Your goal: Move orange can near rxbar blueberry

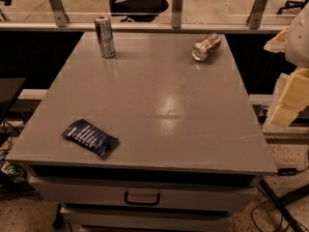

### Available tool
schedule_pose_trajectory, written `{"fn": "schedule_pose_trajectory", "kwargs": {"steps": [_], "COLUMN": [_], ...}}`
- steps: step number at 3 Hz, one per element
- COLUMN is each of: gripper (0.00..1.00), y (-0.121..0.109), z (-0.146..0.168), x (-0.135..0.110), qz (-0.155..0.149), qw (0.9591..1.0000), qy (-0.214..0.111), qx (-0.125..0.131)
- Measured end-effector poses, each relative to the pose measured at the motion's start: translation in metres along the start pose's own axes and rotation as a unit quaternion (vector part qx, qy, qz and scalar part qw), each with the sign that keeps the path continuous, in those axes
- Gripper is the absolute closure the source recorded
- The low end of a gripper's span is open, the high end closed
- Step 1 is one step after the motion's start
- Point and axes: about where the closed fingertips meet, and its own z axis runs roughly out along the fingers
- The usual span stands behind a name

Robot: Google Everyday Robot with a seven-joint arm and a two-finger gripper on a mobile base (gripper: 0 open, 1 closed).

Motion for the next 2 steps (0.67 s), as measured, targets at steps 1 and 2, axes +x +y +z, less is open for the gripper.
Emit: {"fn": "schedule_pose_trajectory", "kwargs": {"steps": [1,2], "gripper": [0.00,0.00], "y": [-0.002,-0.012], "z": [0.001,0.008], "x": [-0.001,-0.006], "qz": [-0.004,-0.022], "qw": [1.0000,0.9997], "qy": [0.001,0.003], "qx": [-0.002,-0.009]}}
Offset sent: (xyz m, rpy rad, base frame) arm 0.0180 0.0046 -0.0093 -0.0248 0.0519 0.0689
